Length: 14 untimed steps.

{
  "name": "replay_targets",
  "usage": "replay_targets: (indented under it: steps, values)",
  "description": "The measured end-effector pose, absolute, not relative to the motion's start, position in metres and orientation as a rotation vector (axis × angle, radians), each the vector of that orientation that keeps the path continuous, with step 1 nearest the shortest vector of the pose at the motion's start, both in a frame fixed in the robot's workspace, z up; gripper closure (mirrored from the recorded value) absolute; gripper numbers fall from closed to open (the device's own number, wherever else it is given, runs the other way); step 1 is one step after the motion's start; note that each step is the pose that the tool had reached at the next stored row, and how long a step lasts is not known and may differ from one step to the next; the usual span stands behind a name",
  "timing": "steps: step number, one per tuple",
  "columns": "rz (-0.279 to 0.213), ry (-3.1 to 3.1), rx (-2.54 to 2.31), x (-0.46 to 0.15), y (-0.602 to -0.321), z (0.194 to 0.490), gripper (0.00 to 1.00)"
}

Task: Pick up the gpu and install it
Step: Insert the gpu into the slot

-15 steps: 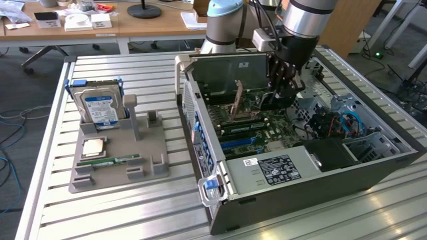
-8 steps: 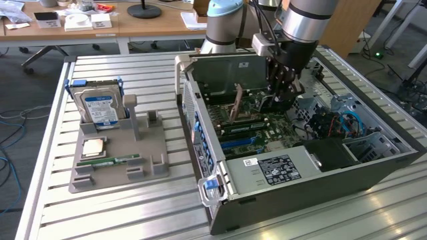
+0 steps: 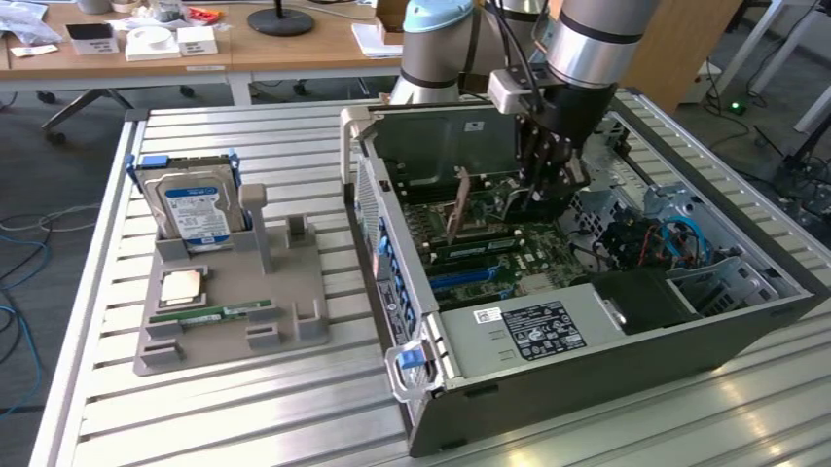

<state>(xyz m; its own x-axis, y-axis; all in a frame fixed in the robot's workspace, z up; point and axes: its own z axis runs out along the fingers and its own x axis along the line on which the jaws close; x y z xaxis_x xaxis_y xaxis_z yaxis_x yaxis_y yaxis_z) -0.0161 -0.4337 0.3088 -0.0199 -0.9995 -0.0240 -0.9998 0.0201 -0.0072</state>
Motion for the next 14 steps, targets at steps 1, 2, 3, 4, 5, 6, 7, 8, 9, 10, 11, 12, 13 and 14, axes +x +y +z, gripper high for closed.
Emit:
replay_targets:
  steps: [1,2,3,4,5,6,7,8,9,10,11,12,13,14]
  values:
    - [0.018,2.227,-2.184,-0.0163,-0.4341,0.3082,0.74]
    - [0.018,2.226,-2.185,-0.0166,-0.4348,0.3078,0.74]
    - [0.018,2.225,-2.185,-0.0169,-0.4357,0.3075,0.74]
    - [0.018,2.225,-2.186,-0.0173,-0.4368,0.3073,0.74]
    - [0.018,2.224,-2.187,-0.0177,-0.4378,0.3071,0.74]
    - [0.018,2.223,-2.188,-0.018,-0.4388,0.3069,0.74]
    - [0.018,2.223,-2.189,-0.0183,-0.4397,0.3067,0.74]
    - [0.018,2.222,-2.19,-0.0186,-0.4404,0.3064,0.74]
    - [0.018,2.221,-2.19,-0.0191,-0.4409,0.3061,0.74]
    - [0.018,2.22,-2.191,-0.0198,-0.4416,0.3059,0.74]
    - [0.018,2.219,-2.192,-0.0205,-0.442,0.3057,0.74]
    - [0.018,2.218,-2.193,-0.0215,-0.4424,0.3056,0.74]
    - [0.018,2.217,-2.194,-0.0222,-0.4424,0.3054,0.74]
    - [0.018,2.216,-2.194,-0.0224,-0.4424,0.3054,0.74]
